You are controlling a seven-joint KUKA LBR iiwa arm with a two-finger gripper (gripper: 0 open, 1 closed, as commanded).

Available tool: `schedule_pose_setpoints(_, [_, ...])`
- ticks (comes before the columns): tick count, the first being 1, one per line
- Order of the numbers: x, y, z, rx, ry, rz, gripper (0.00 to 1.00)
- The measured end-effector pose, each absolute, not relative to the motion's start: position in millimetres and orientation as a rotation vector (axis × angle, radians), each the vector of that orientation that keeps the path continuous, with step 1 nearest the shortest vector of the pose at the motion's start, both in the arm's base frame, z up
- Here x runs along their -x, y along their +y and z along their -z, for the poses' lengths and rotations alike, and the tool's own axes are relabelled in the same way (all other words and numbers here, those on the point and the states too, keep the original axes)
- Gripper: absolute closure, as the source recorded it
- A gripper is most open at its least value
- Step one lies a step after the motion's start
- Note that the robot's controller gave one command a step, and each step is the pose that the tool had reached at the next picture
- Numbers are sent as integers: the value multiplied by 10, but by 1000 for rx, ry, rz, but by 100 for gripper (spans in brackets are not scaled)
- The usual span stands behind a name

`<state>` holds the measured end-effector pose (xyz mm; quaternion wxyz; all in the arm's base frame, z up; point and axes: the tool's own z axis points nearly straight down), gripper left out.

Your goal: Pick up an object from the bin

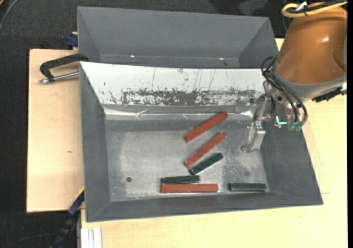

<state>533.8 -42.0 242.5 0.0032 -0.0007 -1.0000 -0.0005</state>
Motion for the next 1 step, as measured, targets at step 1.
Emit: schedule_pose_setpoints(1, [-5087,-52,-1148,-273,-3122,4,0])
